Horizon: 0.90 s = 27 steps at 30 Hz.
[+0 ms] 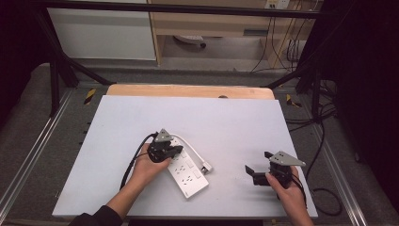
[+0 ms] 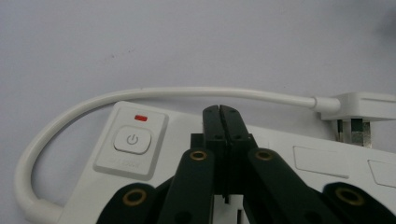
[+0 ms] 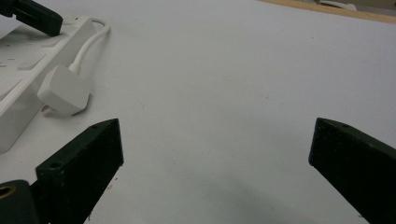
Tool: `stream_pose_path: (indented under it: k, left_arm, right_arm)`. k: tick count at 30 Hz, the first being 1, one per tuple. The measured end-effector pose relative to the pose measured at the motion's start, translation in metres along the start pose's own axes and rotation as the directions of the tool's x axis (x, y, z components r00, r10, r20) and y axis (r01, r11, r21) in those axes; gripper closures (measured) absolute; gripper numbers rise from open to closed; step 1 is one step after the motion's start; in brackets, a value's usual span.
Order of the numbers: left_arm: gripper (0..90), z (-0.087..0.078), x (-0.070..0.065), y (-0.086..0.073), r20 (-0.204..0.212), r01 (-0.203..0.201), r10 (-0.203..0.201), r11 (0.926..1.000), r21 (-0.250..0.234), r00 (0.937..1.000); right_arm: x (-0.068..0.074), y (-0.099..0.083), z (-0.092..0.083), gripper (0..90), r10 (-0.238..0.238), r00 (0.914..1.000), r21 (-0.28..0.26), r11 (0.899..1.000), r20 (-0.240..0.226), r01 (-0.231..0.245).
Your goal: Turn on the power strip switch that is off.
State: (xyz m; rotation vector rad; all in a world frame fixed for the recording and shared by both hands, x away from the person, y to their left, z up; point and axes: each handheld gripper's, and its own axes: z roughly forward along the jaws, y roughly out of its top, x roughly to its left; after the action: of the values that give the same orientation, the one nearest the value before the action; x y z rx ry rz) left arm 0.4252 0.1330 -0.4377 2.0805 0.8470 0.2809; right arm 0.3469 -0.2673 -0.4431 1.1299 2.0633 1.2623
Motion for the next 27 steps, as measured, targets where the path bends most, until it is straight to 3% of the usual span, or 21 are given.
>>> stream_pose_path:
  k: [27]
  left_arm:
    - [90.0, 0.0002, -0.002, 0.0004, -0.026, -0.02, 0.019, 0.9997, -0.013, 0.9995]
  right_arm:
    - [-0.0006, 0.0001, -0.0006, 3.6, 0.002, 1.0, -0.003, 1.0, 0.001, -0.002]
